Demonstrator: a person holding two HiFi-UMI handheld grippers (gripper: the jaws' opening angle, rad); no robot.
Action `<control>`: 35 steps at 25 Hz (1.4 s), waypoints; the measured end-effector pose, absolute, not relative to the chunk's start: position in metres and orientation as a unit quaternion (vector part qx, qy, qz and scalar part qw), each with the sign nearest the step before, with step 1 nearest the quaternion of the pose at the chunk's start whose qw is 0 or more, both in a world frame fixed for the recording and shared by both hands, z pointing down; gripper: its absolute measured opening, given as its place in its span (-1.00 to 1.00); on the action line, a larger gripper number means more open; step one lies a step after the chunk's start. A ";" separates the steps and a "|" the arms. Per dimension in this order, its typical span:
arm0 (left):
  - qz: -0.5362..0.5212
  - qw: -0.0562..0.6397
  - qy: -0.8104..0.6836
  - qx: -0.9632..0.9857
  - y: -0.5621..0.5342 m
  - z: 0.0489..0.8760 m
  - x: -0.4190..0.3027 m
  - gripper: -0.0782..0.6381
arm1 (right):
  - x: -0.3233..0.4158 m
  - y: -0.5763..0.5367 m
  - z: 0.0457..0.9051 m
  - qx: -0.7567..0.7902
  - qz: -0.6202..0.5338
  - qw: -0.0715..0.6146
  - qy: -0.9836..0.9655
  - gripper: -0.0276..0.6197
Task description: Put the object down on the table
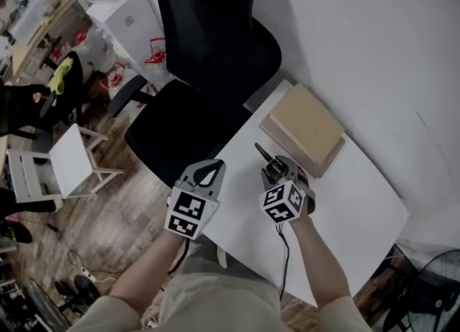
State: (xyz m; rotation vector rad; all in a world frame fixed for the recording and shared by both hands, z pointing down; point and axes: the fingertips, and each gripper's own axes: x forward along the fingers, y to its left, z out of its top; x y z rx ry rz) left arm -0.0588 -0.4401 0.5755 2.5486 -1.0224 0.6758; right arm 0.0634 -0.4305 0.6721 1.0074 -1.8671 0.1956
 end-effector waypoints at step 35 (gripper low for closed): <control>0.258 0.194 -0.297 0.898 -0.455 0.612 -0.090 -0.73 | 0.036 -0.450 0.712 0.481 0.108 0.509 -0.705 -0.01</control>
